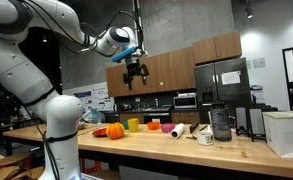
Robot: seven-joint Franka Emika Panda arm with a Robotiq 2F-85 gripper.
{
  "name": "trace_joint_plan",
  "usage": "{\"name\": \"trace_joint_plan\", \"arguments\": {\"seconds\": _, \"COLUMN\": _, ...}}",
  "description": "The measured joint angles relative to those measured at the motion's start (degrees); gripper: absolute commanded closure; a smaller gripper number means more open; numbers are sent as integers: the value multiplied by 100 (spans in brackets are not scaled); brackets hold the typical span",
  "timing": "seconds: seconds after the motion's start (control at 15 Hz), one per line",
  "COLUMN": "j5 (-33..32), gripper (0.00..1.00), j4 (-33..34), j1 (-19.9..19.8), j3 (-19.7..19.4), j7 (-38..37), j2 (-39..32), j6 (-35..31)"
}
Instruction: Put the purple bowl on the red plate then put the bowl on the table.
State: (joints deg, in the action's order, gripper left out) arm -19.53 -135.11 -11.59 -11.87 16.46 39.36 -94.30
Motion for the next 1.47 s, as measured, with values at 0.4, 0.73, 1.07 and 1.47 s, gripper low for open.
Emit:
{"name": "trace_joint_plan", "arguments": {"seconds": 0.4, "j5": 0, "gripper": 0, "j4": 4, "j1": 0, "j3": 0, "j7": -2, "j2": 3, "j6": -5}}
{"name": "trace_joint_plan", "arguments": {"seconds": 0.73, "j5": 0, "gripper": 0, "j4": 4, "j1": 0, "j3": 0, "j7": -2, "j2": 3, "j6": -5}}
{"name": "trace_joint_plan", "arguments": {"seconds": 1.07, "j5": 2, "gripper": 0, "j4": -3, "j1": 23, "j3": -11, "j7": -14, "j2": 2, "j6": -4}}
{"name": "trace_joint_plan", "arguments": {"seconds": 1.47, "j5": 109, "gripper": 0, "j4": -113, "j1": 215, "j3": -3, "j7": -201, "j2": -2, "j6": -99}}
